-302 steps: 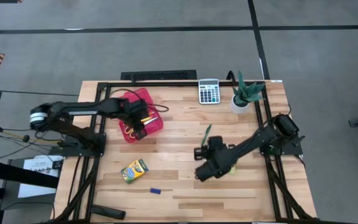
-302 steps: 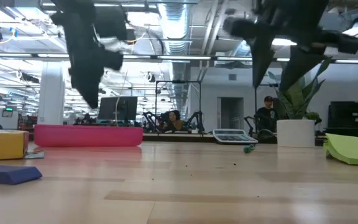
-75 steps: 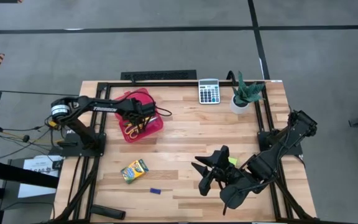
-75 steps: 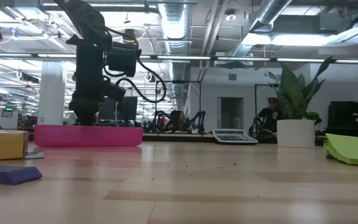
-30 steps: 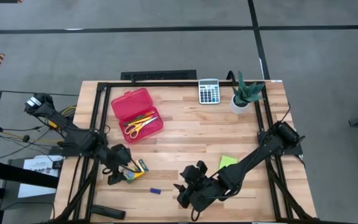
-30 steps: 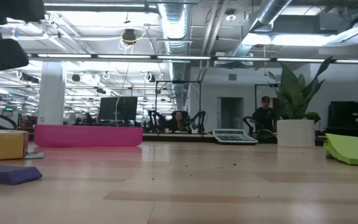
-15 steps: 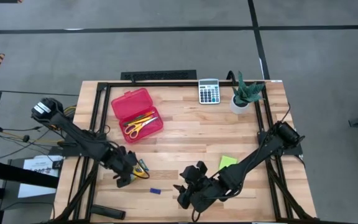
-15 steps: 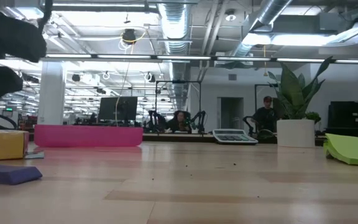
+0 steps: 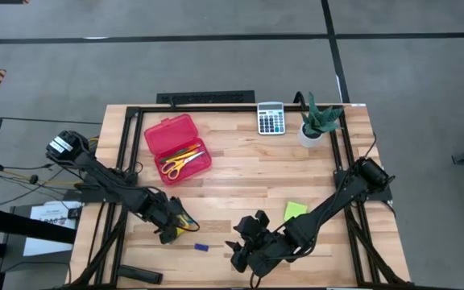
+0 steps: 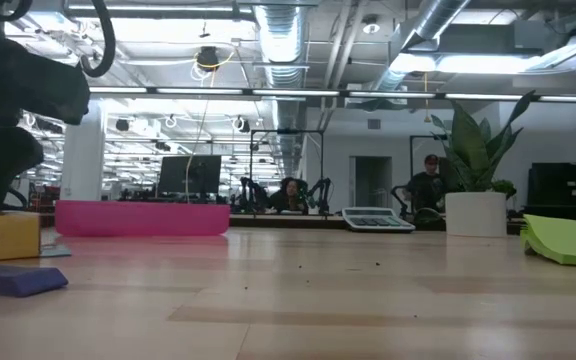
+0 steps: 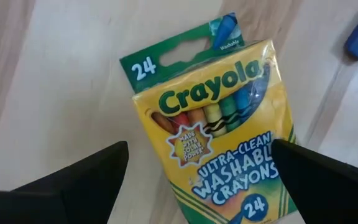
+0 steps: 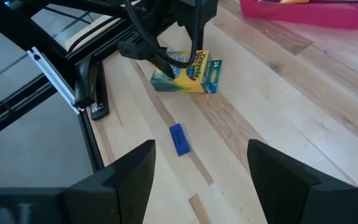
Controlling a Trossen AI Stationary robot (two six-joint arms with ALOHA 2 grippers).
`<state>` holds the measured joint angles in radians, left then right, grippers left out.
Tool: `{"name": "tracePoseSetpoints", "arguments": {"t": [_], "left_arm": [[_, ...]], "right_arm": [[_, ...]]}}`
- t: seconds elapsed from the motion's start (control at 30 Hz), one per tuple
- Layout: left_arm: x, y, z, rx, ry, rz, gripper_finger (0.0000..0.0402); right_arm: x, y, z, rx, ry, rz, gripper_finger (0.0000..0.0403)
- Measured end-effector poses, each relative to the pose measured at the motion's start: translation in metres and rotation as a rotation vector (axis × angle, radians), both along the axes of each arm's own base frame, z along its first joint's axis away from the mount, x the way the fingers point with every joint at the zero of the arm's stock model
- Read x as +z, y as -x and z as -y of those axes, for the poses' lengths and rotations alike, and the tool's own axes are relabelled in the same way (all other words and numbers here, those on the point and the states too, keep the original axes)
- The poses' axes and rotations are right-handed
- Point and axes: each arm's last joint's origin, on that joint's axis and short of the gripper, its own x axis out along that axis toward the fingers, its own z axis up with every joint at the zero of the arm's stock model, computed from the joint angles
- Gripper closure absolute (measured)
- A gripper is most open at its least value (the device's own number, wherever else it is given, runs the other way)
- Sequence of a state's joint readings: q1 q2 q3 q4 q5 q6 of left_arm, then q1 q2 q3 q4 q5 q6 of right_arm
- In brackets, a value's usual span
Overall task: Pack school essentials
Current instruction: Put the yellow crayon box into the red supply box
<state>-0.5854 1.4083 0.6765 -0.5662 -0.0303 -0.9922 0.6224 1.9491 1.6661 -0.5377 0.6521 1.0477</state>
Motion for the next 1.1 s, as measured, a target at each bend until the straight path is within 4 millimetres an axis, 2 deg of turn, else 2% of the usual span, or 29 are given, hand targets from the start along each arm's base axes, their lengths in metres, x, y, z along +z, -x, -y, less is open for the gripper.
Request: {"name": "tracePoseSetpoints", "arguments": {"t": [0.23,0.47,0.73,1.1], "left_arm": [[0.000,-0.004,-0.008,0.047,0.074,-0.056,0.0011],[0.000,-0.009,-0.016,0.073,0.225,-0.140,0.0011],[0.020,-0.018,-0.012,0.062,0.187,-0.103,0.0011],[0.004,-0.026,-0.009,0.083,0.115,-0.104,0.0003]], "right_arm": [[0.000,0.000,0.000,-0.001,0.000,0.000,0.0142],[0.000,0.000,0.000,0.000,-0.003,0.003,0.0143],[0.002,-0.001,-0.001,0.001,-0.016,0.020,0.0143],[0.003,0.000,-0.004,0.008,-0.022,0.029,0.0143]]}}
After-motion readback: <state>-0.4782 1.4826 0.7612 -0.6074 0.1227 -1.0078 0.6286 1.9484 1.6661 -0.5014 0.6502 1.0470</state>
